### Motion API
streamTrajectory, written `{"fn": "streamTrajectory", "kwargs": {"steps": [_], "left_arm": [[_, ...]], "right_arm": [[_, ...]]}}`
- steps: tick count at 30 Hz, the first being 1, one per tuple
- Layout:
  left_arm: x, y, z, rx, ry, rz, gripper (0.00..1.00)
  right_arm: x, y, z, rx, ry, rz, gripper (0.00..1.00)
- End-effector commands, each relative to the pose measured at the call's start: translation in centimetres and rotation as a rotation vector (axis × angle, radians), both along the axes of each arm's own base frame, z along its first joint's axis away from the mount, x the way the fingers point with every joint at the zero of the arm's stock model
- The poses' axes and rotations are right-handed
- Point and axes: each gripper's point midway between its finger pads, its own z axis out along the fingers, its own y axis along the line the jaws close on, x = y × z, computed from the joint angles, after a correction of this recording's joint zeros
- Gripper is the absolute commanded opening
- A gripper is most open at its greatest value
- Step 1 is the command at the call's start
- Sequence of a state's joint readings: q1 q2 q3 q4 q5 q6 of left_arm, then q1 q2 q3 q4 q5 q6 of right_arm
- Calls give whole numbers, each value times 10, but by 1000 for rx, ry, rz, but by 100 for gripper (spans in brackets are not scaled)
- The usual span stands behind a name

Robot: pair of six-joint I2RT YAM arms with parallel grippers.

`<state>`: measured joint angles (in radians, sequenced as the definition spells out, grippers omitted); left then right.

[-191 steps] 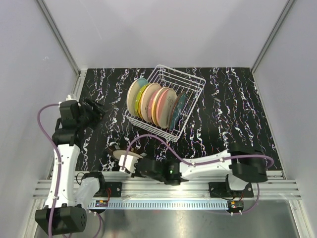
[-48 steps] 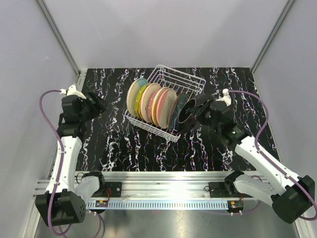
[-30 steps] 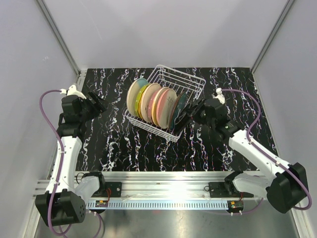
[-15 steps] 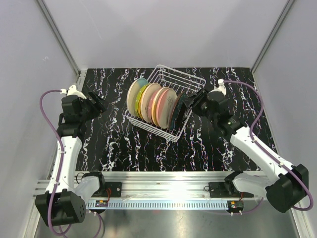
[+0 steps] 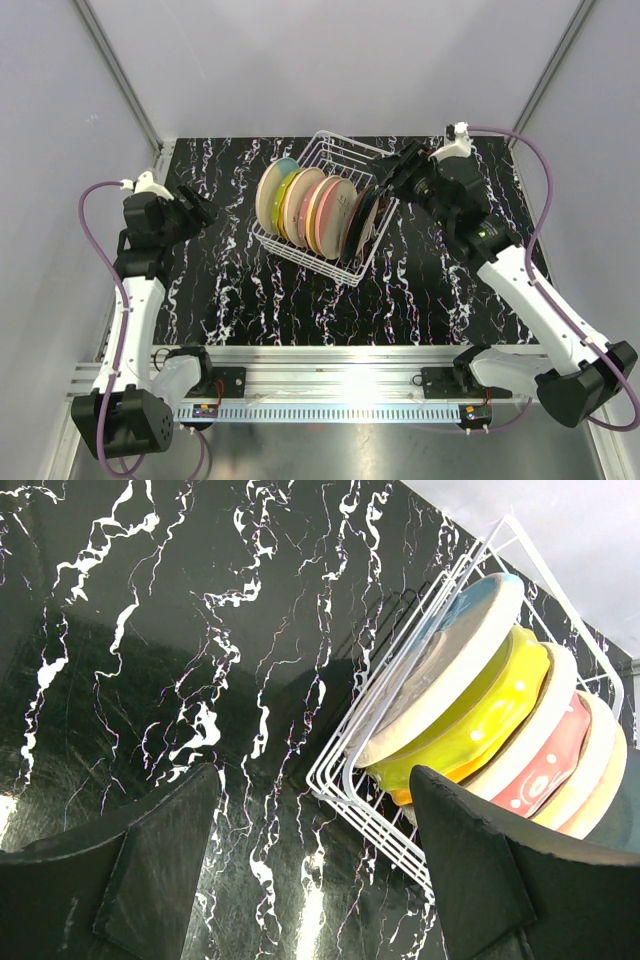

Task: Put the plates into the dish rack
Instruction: Insert the plate into the dish rack

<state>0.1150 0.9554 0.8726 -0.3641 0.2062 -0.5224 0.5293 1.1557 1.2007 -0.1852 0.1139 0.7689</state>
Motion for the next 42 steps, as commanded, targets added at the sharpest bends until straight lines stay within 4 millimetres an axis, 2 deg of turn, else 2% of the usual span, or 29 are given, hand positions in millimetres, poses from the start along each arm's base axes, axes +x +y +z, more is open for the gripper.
{"fn": "streamTrajectory", "kwargs": {"steps": [1,3,4,5,6,7,9,10,13,14,21,22,27,28,30,33,36,39,42], "left_arm": [[3,-1,14,16,-71,-16,81],[2,1,15,27,-76,-14,81],[1,1,17,34,-83,-13,81],[0,3,18,53,-85,-11,81],[-1,6,22,71,-92,5,81],[-3,6,26,86,-104,9,81],[-7,8,30,128,-116,17,85],[-10,7,36,141,-137,21,86],[-15,5,42,190,-160,21,87],[-17,3,42,201,-158,17,87],[-27,8,54,240,-192,60,95],[-30,7,62,236,-230,62,96],[-29,-2,62,222,-236,14,97],[-26,-3,59,222,-224,9,97],[-24,-10,57,210,-219,-33,98],[-23,-19,56,198,-225,-82,99],[-20,-23,52,190,-211,-107,99],[-20,-27,50,180,-204,-129,99],[-18,-27,49,180,-202,-131,99]], "right_arm": [[-10,-14,39,-98,-126,3,67],[-13,-29,33,-182,-141,-37,76],[-13,-37,19,-246,-124,-53,79],[-17,-45,17,-266,-124,-78,84],[-16,-57,11,-294,-110,-133,85],[-18,-64,-8,-339,-77,-151,87],[-26,-81,-18,-362,-65,-205,93],[-28,-85,-38,-387,-32,-211,94],[-38,-97,-51,-405,-29,-240,96],[-40,-100,-64,-422,-13,-242,97],[-51,-130,-75,-495,-1,-346,100],[-52,-134,-78,-513,8,-362,100],[-53,-161,-92,-521,50,-523,100],[-54,-163,-102,-518,67,-536,100],[-56,-168,-106,-487,79,-579,100],[-55,-167,-98,-453,47,-584,100],[-56,-177,-88,-452,35,-644,100],[-60,-181,-93,-447,54,-663,100],[-59,-173,-98,-420,63,-627,100]]}}
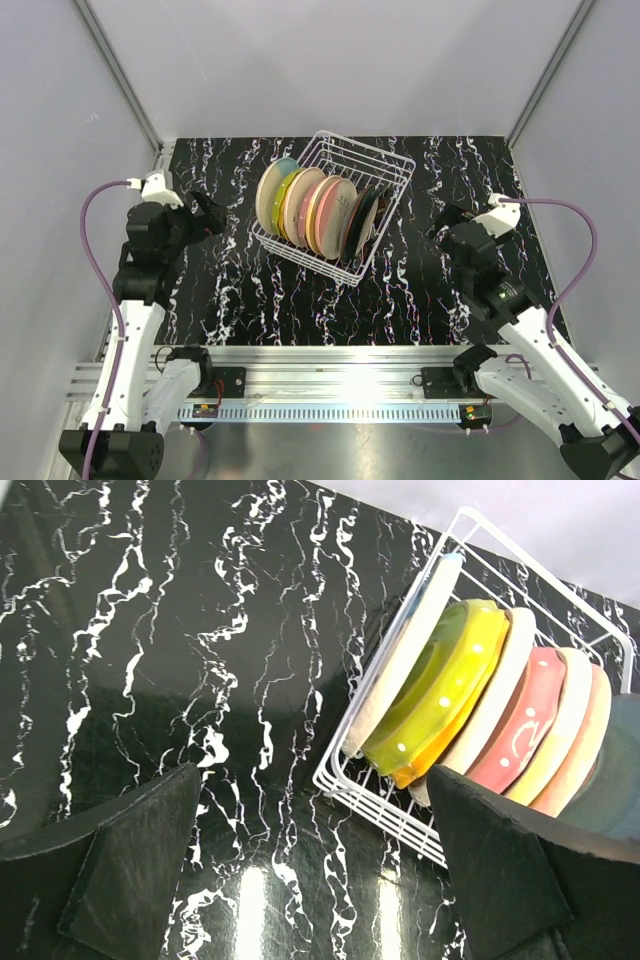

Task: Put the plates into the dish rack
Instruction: Insert the plate into the dish rack

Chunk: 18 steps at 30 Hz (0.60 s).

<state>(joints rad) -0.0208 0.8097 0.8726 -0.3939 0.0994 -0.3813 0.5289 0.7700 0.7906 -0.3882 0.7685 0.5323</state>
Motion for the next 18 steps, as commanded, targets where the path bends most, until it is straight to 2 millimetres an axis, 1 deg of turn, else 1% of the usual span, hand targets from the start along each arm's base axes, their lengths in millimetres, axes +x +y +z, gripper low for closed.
{"fn": "streamTrajectory", "kwargs": {"steps": [1,5,9,12,16,18], "left_arm": [[6,-7,16,4,-66,-46,99],[5,-8,17,0,-67,-49,99],[3,-3,20,9,-78,-24,99],[1,6,23,27,-86,27,99],[-1,9,27,31,-111,42,99],[-1,9,27,31,-106,44,99]], "right_arm": [[2,-2,14,56,-56,-31,100],[0,-6,11,47,-35,-56,100],[1,3,4,62,-17,-10,100],[2,4,4,61,-16,-6,100],[0,0,6,67,-22,-29,100],[0,3,8,97,-20,-28,100]]}}
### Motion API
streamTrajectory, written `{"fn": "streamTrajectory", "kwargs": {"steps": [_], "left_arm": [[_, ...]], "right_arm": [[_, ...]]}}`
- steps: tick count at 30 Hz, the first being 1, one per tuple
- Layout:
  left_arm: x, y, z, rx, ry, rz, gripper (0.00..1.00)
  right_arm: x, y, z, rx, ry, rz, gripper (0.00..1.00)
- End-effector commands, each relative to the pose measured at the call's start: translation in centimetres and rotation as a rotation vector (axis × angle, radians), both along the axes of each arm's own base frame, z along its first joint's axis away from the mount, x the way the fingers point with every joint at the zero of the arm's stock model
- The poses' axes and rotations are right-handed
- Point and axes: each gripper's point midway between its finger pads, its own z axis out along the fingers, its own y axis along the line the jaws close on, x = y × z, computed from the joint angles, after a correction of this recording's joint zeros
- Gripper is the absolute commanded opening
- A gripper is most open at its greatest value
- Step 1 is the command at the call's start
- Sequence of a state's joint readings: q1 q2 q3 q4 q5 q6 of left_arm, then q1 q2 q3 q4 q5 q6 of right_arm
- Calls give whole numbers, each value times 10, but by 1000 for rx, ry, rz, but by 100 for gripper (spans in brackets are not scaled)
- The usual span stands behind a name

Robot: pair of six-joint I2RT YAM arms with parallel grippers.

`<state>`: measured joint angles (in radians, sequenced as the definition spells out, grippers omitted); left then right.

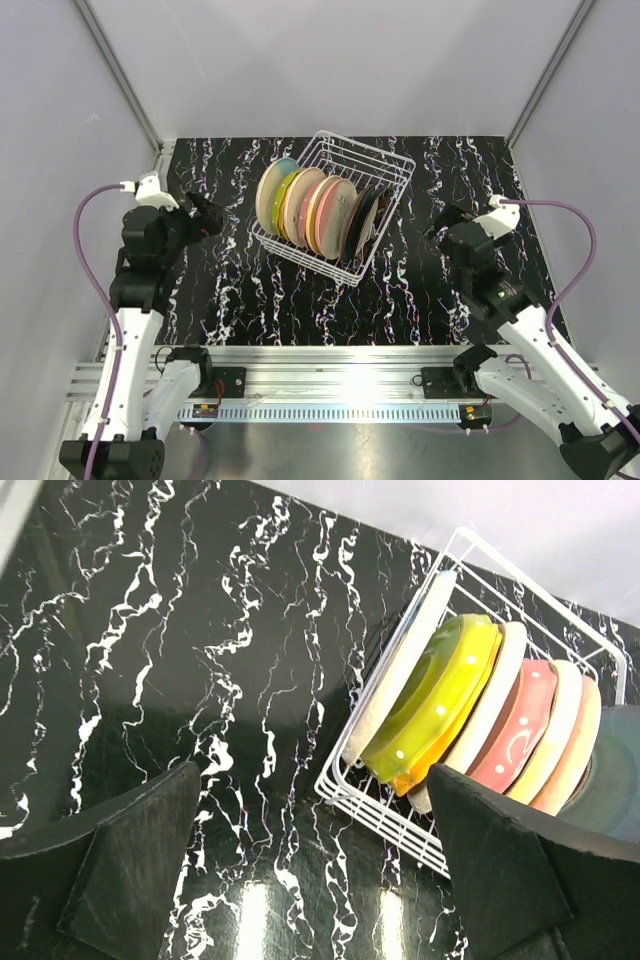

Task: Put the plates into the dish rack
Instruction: Insert the plate into the dish rack

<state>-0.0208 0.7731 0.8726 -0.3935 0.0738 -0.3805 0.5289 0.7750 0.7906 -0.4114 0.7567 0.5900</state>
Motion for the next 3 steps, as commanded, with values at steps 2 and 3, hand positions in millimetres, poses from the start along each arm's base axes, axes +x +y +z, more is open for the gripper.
{"fn": "streamTrajectory", "kwargs": {"steps": [2,3], "left_arm": [[4,6,15,30,-61,29,99],[5,8,14,30,-59,36,99]], "right_arm": [[5,1,9,41,3,-35,100],[5,1,11,31,14,-31,100]]}}
